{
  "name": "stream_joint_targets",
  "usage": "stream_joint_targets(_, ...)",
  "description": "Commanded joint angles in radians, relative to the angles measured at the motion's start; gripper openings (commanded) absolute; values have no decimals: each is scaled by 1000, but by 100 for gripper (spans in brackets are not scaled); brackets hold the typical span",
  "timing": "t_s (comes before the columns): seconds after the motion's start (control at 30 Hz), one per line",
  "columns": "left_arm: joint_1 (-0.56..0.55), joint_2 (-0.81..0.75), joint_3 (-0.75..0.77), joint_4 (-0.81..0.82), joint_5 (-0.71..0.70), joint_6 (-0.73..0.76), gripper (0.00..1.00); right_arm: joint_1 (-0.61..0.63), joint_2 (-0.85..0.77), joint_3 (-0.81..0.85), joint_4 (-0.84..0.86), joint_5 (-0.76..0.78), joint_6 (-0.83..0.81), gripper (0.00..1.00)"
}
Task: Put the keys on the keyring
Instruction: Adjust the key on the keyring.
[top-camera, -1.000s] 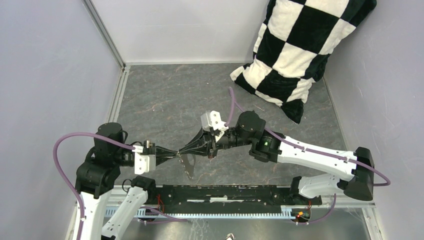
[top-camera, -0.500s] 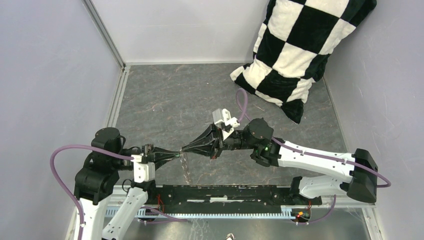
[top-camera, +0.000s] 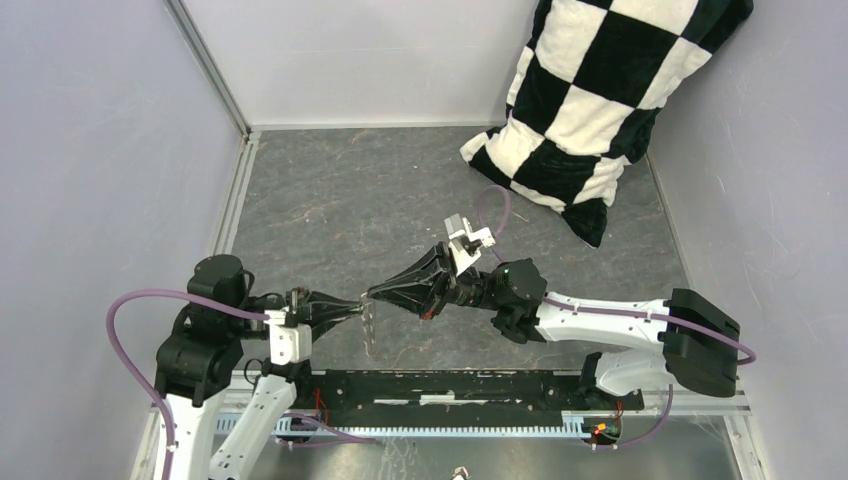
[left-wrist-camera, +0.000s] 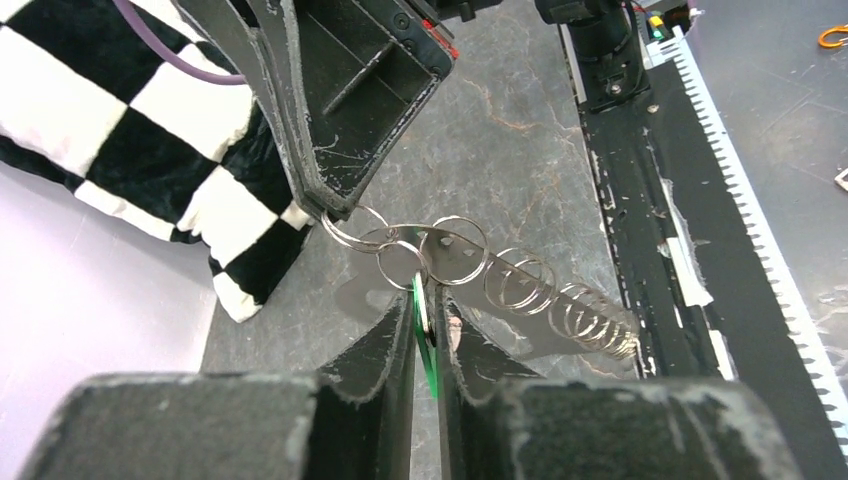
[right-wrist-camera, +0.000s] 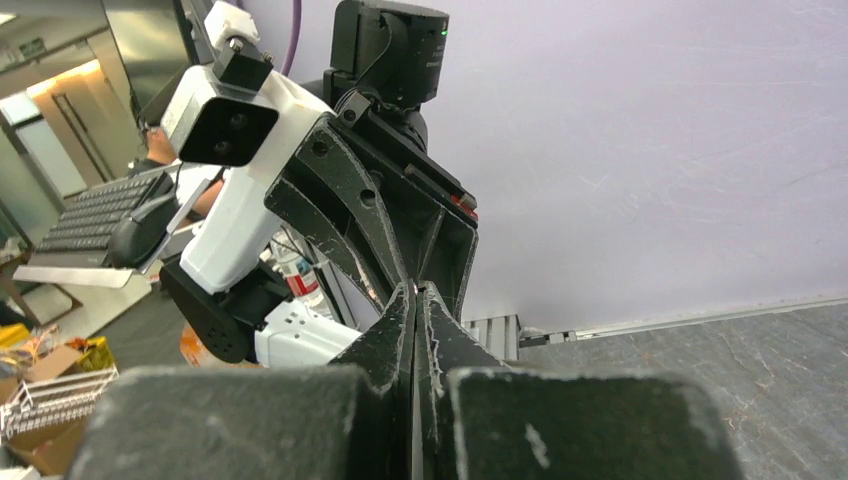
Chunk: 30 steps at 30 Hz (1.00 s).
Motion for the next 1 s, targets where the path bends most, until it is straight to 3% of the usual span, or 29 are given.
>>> stream_joint_targets(0.0, 18, -24, -30, 49, 58, -14, 18, 0, -5, -24, 241, 149, 48, 0)
stream_joint_targets(0.17, 19, -26, -43, 50, 54, -17, 33, 39, 4, -29, 247, 223, 5, 0)
stream_joint_targets(0.3, 20, -34, -7, 81, 2, -86, 37, 54, -17, -34, 199, 245, -61, 0)
stream_joint_targets(0.37, 19, -46, 22, 98, -10, -115, 31, 58, -37, -33, 152, 246, -102, 0)
stream_joint_targets(0.53, 19, -69, 34, 297, -41, -390, 26, 75, -92, -25, 24, 240, -247, 0)
stream_joint_targets(0.63, 19, -48, 56, 317, -35, -443, 26, 76, -127, -12, -68, 225, -320, 0)
stream_joint_targets(0.8, 19, -8, 86, 390, 41, -484, 15, 76, -168, 30, -245, 181, -414, 0)
stream_joint_targets(0.97, 19, 10, 22, 570, 14, -755, 16, 76, -169, 48, -272, 139, -428, 0)
